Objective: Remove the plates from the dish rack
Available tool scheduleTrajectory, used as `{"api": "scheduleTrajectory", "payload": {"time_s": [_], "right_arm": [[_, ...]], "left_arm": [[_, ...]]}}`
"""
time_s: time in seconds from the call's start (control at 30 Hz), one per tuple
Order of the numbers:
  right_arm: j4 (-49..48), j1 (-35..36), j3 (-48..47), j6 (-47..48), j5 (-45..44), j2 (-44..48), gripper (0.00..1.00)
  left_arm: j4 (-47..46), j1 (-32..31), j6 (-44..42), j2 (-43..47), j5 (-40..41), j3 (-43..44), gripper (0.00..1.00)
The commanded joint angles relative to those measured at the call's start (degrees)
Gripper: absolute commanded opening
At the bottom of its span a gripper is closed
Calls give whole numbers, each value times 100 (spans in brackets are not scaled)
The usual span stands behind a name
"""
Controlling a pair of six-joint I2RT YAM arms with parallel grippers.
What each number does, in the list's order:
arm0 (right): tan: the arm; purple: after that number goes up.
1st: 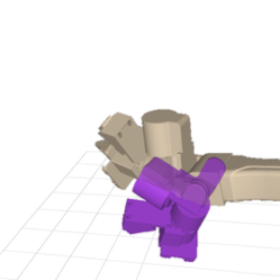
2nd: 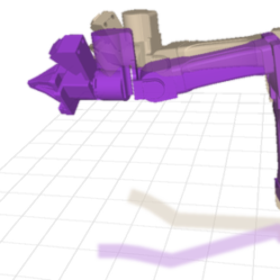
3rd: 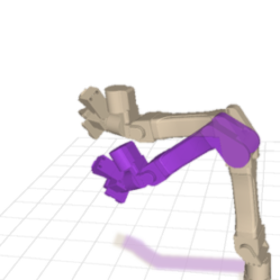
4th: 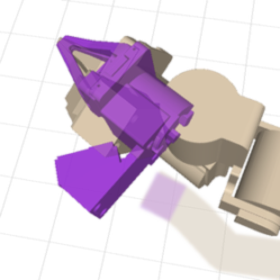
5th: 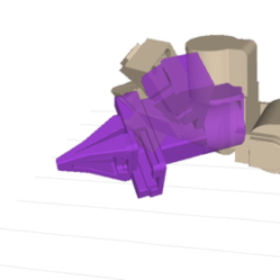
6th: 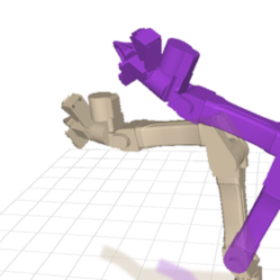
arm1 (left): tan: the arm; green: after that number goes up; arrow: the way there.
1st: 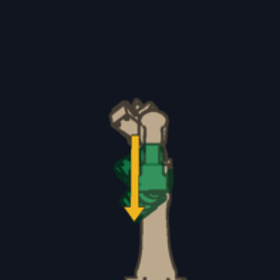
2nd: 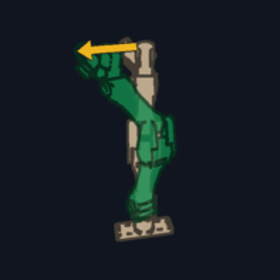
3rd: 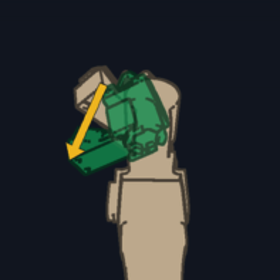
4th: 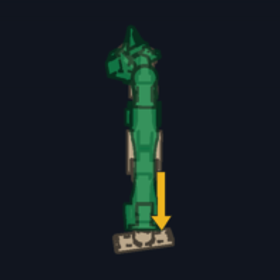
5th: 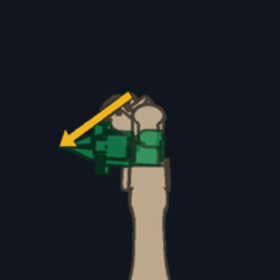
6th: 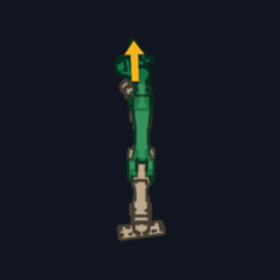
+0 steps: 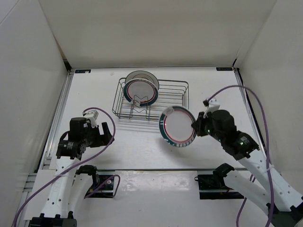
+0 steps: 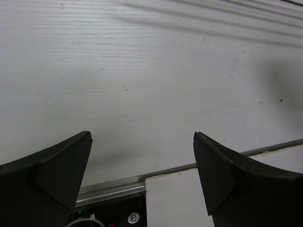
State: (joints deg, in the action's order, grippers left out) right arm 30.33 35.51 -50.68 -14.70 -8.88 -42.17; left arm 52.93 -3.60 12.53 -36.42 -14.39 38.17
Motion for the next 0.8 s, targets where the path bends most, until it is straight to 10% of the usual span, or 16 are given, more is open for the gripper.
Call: {"api": "scheduleTrajectory", "payload": {"time_s": [0.0, 0.3, 0.77], "right_arm": [[562, 0, 741, -1252, 563, 619, 0], [-843, 9, 3466, -3038, 1564, 1756, 0], [-2101, 9, 5032, -4778, 1161, 1563, 0]], "left_arm": [[-2, -27, 21, 57, -73, -29, 100], [7, -18, 21, -22, -37, -29, 100], [16, -18, 30, -66, -2, -21, 100]]}}
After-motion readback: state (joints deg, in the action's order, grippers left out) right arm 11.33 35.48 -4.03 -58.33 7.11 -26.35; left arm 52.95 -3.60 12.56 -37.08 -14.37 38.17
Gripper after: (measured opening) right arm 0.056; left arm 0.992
